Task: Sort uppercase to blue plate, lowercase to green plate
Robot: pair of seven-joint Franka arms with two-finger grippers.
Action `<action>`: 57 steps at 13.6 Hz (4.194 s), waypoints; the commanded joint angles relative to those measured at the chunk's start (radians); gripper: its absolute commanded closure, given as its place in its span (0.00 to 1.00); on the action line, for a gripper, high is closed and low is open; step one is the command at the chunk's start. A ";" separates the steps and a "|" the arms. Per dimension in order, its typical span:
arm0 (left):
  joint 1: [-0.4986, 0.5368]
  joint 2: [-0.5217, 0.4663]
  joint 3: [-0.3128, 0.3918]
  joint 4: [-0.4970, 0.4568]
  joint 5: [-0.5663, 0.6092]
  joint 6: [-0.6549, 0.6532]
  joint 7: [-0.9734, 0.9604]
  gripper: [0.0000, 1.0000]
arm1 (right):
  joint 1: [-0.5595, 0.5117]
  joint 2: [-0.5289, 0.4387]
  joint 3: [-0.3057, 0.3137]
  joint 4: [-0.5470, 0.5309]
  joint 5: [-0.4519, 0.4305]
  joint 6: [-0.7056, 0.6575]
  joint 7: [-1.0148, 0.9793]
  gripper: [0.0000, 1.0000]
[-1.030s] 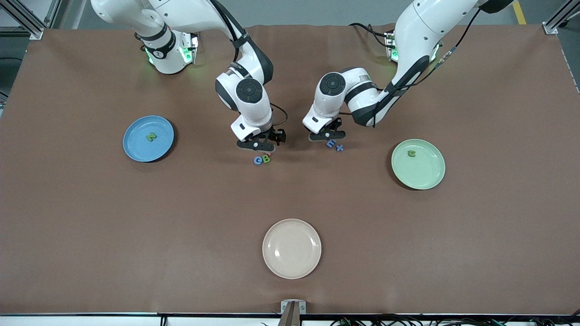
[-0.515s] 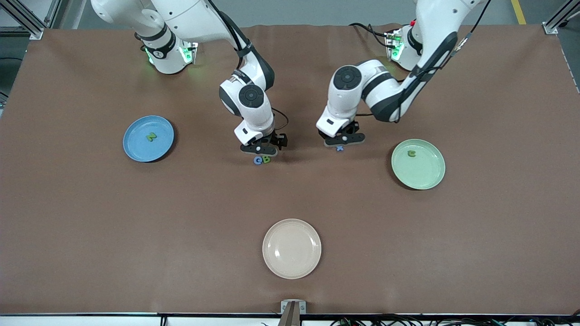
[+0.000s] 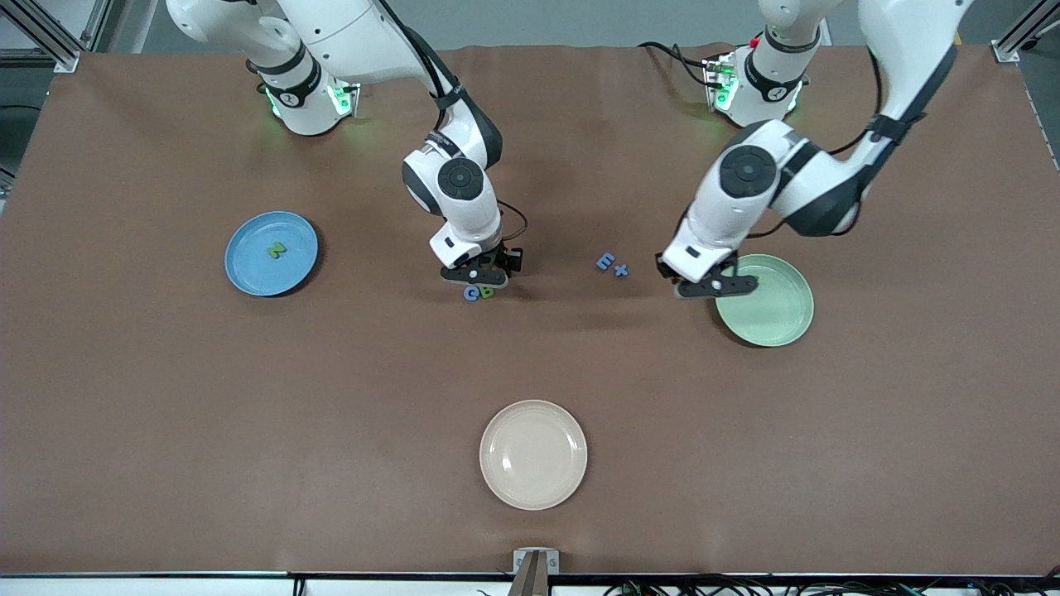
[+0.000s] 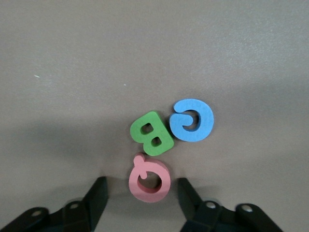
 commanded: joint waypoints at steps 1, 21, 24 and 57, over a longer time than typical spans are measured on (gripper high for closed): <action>0.108 -0.016 -0.034 -0.016 0.007 -0.013 0.105 0.72 | 0.014 0.013 -0.013 0.007 -0.005 -0.002 0.009 0.55; 0.385 0.180 -0.001 -0.093 0.290 0.040 0.308 0.68 | -0.479 -0.581 -0.027 -0.276 -0.123 -0.620 -0.823 0.98; 0.385 0.182 -0.001 -0.096 0.291 0.040 0.308 0.65 | -0.587 -0.621 -0.027 -0.393 -0.140 -0.620 -0.908 1.00; -0.318 0.251 0.032 0.019 0.183 0.033 -1.271 0.00 | -0.578 -0.175 -0.020 0.268 0.018 -0.694 -0.136 0.00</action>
